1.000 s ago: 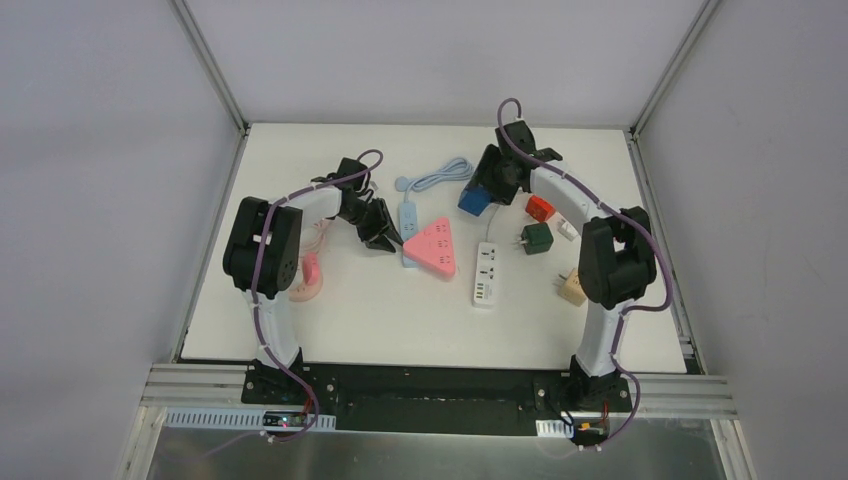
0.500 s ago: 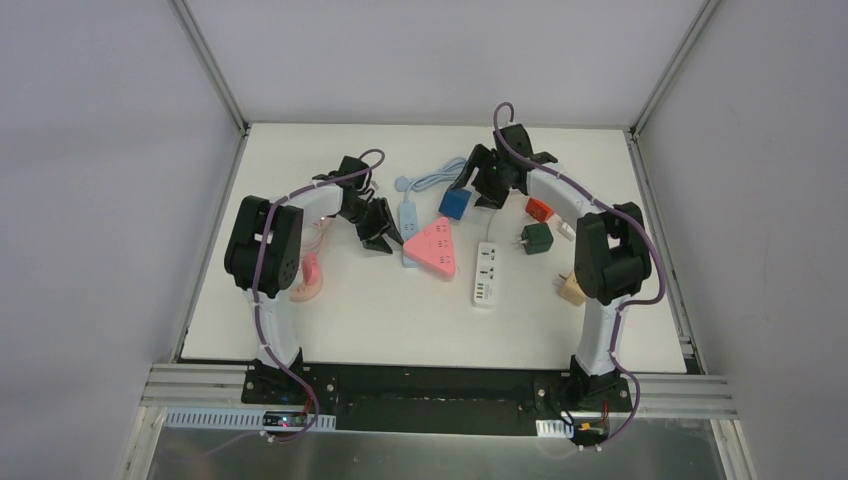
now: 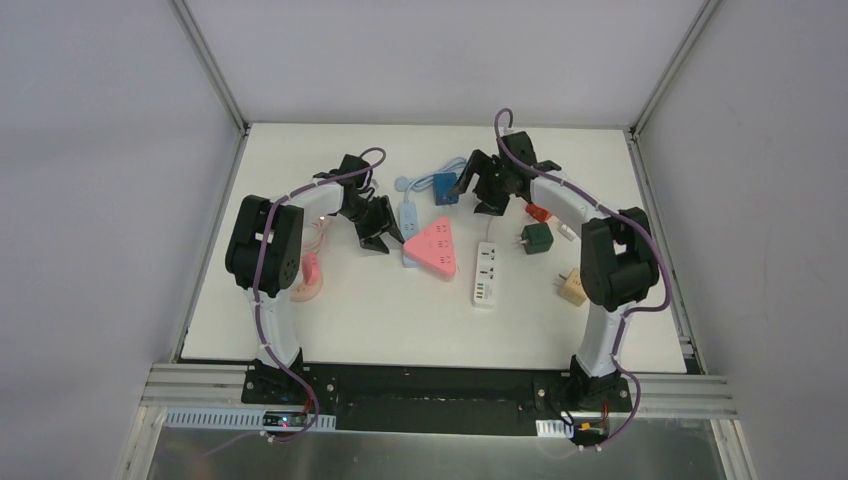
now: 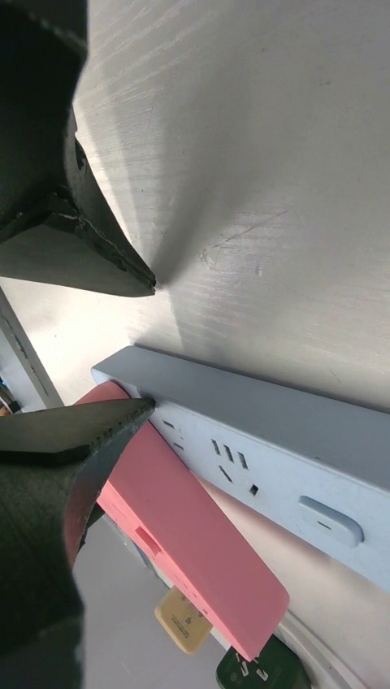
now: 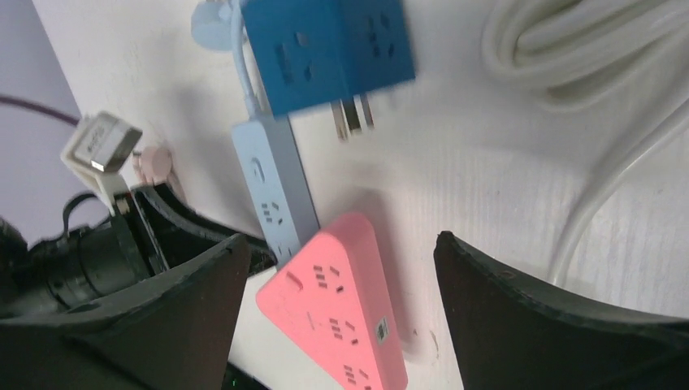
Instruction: Pull the plug off the socket
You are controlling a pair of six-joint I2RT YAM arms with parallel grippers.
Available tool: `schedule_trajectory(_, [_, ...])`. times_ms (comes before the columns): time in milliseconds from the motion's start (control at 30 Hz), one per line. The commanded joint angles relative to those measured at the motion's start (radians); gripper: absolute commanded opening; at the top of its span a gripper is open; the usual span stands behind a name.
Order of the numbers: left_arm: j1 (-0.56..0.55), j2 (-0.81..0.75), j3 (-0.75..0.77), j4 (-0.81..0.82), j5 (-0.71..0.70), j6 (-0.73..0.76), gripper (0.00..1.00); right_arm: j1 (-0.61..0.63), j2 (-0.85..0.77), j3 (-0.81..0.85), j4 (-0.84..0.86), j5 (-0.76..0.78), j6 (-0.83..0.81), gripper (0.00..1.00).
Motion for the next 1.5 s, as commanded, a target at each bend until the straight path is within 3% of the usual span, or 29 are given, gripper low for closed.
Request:
schedule_trajectory(0, [-0.006, -0.006, 0.021, 0.028, -0.019, 0.049, 0.53, 0.001, -0.114, -0.116, 0.095, -0.138, -0.048, 0.86])
schedule_trajectory(100, [-0.006, -0.018, 0.023, 0.053, -0.001, 0.062, 0.56, 0.017, -0.114, -0.18, 0.129, -0.215, -0.041, 0.86])
schedule_trajectory(267, [-0.006, 0.007, 0.067, 0.039, 0.004, 0.056, 0.57, 0.051, -0.045, -0.154, 0.11, -0.308, -0.021, 0.84])
schedule_trajectory(500, [-0.006, 0.022, 0.081, 0.039, 0.005, 0.042, 0.55, 0.08, 0.019, -0.126, 0.063, -0.29, -0.024, 0.81])
schedule_trajectory(700, [-0.005, 0.026, 0.096, 0.037, 0.004, 0.034, 0.53, 0.101, 0.007, -0.124, 0.01, -0.185, -0.063, 0.8])
schedule_trajectory(800, [-0.005, 0.048, 0.123, 0.029, 0.011, 0.022, 0.46, 0.115, -0.003, -0.125, -0.004, -0.159, -0.077, 0.79])
schedule_trajectory(900, [-0.006, 0.073, 0.148, -0.005, -0.013, 0.015, 0.29, 0.118, -0.026, -0.133, -0.002, -0.134, -0.075, 0.79])
schedule_trajectory(1000, [-0.006, 0.084, 0.147, -0.042, -0.05, 0.03, 0.2, 0.117, -0.044, -0.138, 0.014, -0.109, -0.058, 0.79])
schedule_trajectory(1200, [-0.006, 0.082, 0.092, -0.073, -0.087, 0.072, 0.14, 0.117, -0.017, -0.137, 0.04, -0.145, -0.039, 0.77])
schedule_trajectory(1300, [-0.006, 0.084, 0.071, -0.068, -0.084, 0.073, 0.13, 0.117, 0.004, -0.162, 0.126, -0.402, -0.076, 0.76])
schedule_trajectory(1467, [-0.007, 0.089, 0.068, -0.063, -0.072, 0.07, 0.12, 0.117, 0.029, -0.196, 0.241, -0.402, -0.08, 0.75])
